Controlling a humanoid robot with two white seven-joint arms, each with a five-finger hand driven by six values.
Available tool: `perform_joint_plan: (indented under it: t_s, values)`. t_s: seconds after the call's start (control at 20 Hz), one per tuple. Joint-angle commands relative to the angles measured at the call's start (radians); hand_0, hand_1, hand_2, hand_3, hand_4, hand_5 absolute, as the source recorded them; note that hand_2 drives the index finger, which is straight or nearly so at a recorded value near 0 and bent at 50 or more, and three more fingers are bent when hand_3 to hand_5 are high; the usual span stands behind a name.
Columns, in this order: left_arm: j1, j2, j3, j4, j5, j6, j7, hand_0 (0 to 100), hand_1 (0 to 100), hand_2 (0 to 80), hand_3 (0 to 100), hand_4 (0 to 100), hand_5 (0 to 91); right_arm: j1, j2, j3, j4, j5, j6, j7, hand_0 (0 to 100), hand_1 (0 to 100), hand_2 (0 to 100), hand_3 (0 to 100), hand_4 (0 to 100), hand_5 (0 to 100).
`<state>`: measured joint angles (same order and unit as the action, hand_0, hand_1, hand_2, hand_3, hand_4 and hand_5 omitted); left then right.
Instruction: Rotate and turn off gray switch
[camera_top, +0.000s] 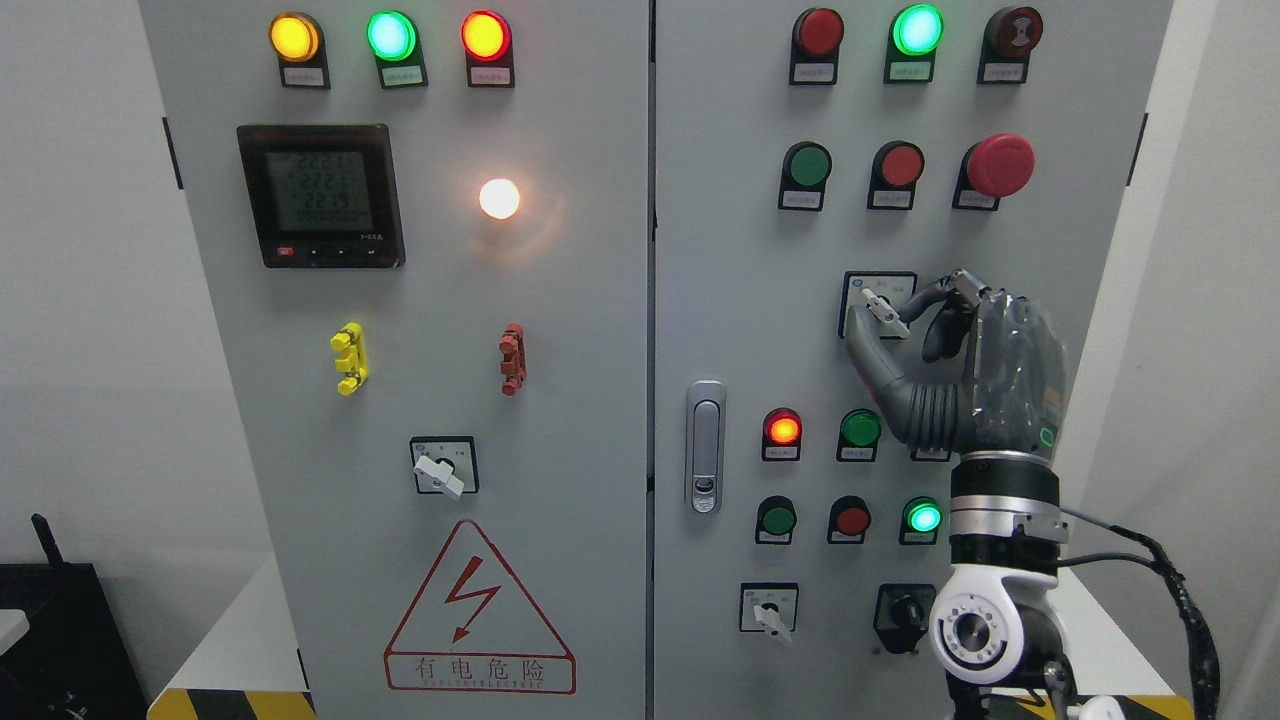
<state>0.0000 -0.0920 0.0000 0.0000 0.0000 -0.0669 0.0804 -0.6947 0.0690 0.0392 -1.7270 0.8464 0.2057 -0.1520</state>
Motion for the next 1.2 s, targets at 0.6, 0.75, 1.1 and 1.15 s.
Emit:
perform_joint_plan:
  t_s: [0.6,0.75,1.1,1.15]
  values:
    - [-0.009,0.000,0.008,-0.026,0.020,-0.001,-0.001,12,39,0.0,0,0,0.0,-0.002,0.000,0.001,0.003,0.000,0.000,0.002,37,48,64,96,94,100]
    - [-0.009,0.000,0.008,-0.026,0.020,-0.001,-0.001,12,39,0.0,0,0,0.0,-0.002,0.000,0.001,0.003,0.000,0.000,0.002,37,48,65,97,94,100]
    - [-0.009,0.000,0.009,-0.026,0.018,0.001,-0.001,12,39,0.0,0,0,0.0,-0.003,0.000,0.007,0.003,0.002,0.000,0.003,37,49,66,98,95,100]
    - [-0.009,0.000,0.008,-0.026,0.020,-0.001,-0.001,12,39,0.0,0,0,0.0,-0.003,0.000,0.007,0.003,0.000,0.000,0.003,37,50,67,98,95,100]
